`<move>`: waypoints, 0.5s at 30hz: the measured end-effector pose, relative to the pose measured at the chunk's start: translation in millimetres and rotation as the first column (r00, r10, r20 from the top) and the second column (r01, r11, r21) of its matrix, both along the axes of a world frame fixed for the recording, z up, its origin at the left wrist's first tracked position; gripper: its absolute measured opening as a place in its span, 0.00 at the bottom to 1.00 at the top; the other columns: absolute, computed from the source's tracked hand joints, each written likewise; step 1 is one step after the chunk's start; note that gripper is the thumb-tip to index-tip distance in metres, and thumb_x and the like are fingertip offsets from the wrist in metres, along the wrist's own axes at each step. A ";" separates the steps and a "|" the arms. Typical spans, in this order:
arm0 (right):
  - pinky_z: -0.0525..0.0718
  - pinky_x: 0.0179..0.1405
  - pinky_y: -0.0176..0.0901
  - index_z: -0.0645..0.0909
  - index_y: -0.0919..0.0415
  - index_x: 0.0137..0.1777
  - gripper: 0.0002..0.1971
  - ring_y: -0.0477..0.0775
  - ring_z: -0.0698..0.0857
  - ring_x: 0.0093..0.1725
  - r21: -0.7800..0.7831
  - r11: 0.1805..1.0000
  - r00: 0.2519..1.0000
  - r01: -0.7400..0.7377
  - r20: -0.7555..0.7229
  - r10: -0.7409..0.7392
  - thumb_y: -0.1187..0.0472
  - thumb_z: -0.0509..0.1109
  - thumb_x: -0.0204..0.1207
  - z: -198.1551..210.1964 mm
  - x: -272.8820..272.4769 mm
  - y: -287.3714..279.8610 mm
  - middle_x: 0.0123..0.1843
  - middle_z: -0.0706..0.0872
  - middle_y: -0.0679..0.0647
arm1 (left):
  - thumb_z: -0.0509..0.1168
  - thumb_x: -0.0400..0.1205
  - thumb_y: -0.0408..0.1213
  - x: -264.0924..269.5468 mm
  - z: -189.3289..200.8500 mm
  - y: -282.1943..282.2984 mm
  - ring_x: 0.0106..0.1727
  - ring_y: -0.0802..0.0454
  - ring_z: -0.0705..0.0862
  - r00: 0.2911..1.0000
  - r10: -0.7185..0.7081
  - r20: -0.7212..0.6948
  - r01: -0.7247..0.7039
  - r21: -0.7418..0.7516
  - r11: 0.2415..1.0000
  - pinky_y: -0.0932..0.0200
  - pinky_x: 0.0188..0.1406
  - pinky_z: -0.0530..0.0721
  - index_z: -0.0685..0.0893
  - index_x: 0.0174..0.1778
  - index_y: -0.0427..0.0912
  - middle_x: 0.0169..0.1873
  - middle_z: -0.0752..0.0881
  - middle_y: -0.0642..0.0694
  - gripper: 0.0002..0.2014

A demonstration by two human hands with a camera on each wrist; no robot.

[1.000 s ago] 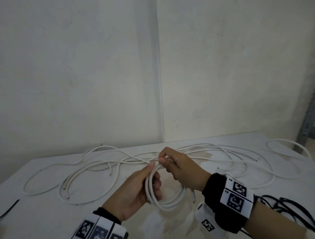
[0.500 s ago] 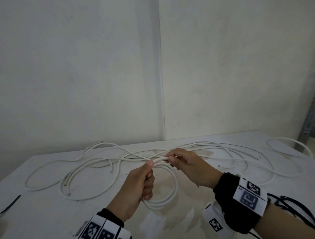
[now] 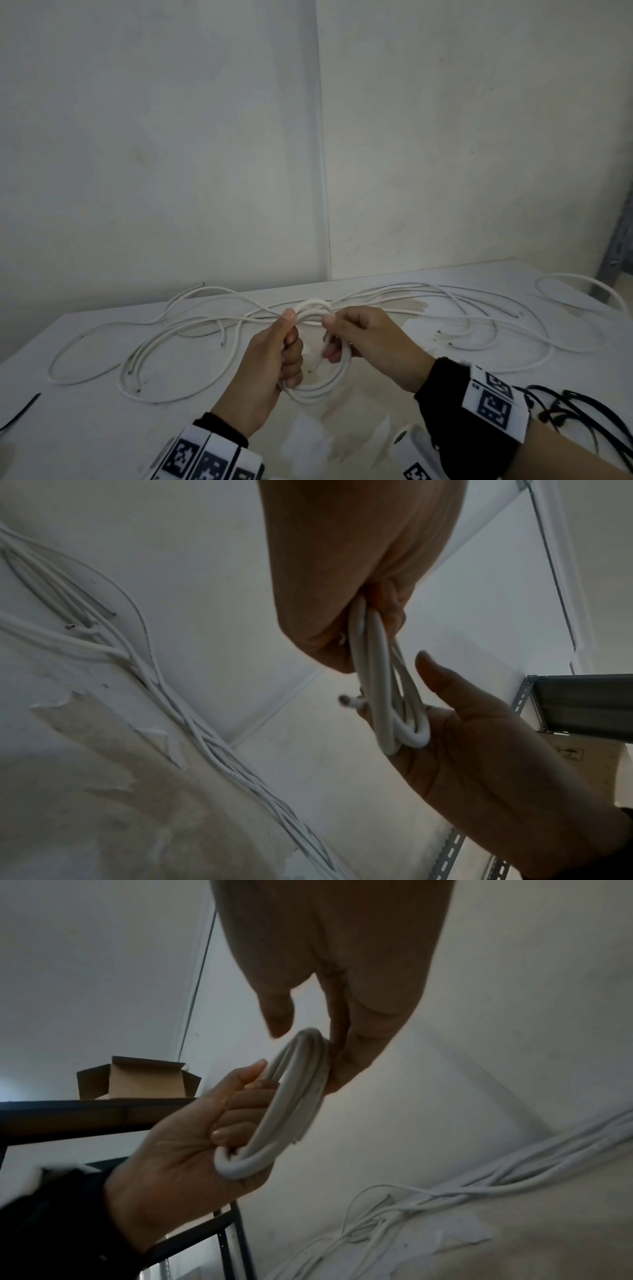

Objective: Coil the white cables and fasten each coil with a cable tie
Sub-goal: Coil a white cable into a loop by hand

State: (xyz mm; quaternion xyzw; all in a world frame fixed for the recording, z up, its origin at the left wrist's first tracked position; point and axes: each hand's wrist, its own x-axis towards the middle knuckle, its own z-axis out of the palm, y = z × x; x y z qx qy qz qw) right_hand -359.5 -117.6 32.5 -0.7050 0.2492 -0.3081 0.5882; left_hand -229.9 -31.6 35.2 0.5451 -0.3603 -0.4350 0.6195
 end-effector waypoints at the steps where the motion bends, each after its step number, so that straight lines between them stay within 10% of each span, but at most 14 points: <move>1: 0.85 0.36 0.37 0.82 0.67 0.42 0.09 0.48 0.84 0.29 -0.026 1.000 1.000 -0.012 0.014 0.013 0.61 0.68 0.77 -0.7 0.4 1.9 0.32 0.86 0.57 | 0.53 0.85 0.45 0.0 -0.5 0.0 0.16 0.58 0.55 1.000 0.003 0.001 -0.003 0.004 1.000 0.66 0.14 0.60 0.63 0.27 0.44 0.17 0.58 0.53 0.19; 7: 0.80 0.33 0.31 0.81 0.61 0.53 0.06 0.45 0.85 0.30 -0.005 0.996 0.995 -0.093 0.045 0.093 0.65 0.67 0.78 -2.1 1.1 4.1 0.29 0.83 0.49 | 0.53 0.85 0.45 1.0 -4.1 -1.5 0.16 0.58 0.55 0.999 0.032 0.035 -0.033 0.015 0.999 0.65 0.16 0.59 0.64 0.27 0.43 0.16 0.59 0.53 0.20; 15: 0.83 0.29 0.34 0.79 0.52 0.60 0.15 0.49 0.84 0.31 -0.226 0.960 0.933 -0.169 -0.351 0.081 0.66 0.70 0.74 13.1 -10.8 2.4 0.43 0.82 0.55 | 0.52 0.86 0.42 3.6 -2.3 -3.1 0.15 0.59 0.56 0.996 0.056 0.065 -0.054 -0.027 0.998 0.67 0.15 0.60 0.62 0.27 0.43 0.15 0.59 0.54 0.20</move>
